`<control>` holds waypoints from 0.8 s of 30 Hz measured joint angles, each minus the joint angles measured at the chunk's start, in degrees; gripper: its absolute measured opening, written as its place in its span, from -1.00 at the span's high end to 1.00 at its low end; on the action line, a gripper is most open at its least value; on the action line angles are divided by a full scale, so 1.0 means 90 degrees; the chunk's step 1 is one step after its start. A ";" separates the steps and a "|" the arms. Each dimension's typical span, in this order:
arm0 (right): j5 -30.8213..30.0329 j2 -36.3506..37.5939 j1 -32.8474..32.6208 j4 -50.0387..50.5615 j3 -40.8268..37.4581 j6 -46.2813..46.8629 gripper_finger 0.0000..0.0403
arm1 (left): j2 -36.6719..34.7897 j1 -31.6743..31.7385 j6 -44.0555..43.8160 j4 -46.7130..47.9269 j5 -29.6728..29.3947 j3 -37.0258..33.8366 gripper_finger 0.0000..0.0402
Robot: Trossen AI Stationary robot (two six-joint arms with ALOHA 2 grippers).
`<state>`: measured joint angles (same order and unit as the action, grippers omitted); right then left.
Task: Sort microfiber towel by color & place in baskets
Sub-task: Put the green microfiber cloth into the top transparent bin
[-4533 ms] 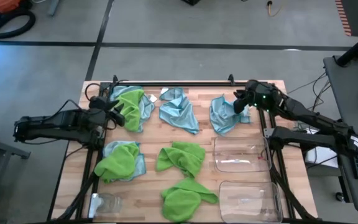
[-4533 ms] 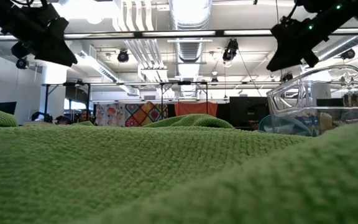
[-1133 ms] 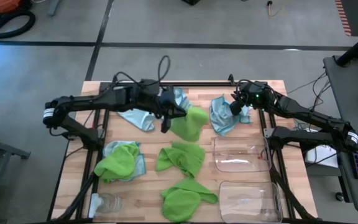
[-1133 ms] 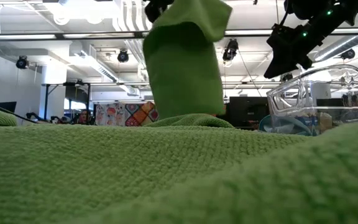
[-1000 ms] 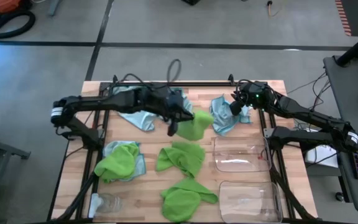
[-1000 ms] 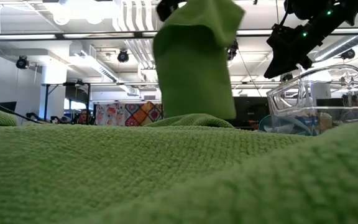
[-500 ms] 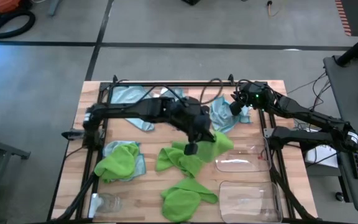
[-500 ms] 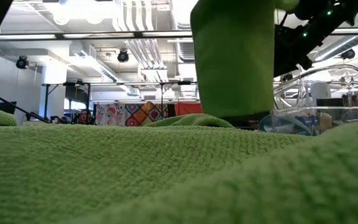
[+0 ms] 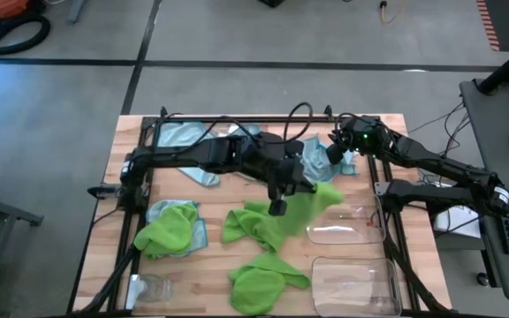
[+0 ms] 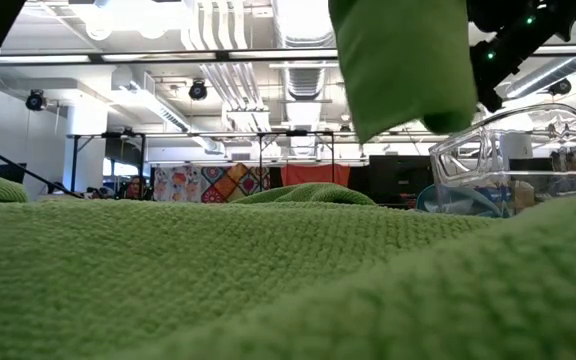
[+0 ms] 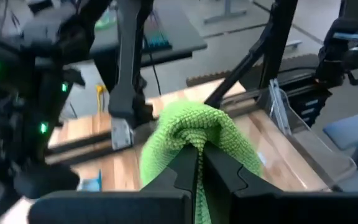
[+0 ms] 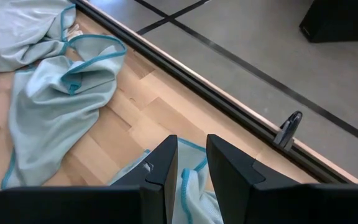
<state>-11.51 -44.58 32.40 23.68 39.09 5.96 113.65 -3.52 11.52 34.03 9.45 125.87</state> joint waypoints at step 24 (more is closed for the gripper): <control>0.4126 0.0472 -0.0514 -0.0897 0.0000 0.0673 0.59 | 0.0041 0.0464 -0.0023 0.1351 -0.1049 -0.0042 1.00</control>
<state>25.63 -40.33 27.78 15.61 39.09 12.01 114.02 0.65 11.31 46.19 0.01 125.49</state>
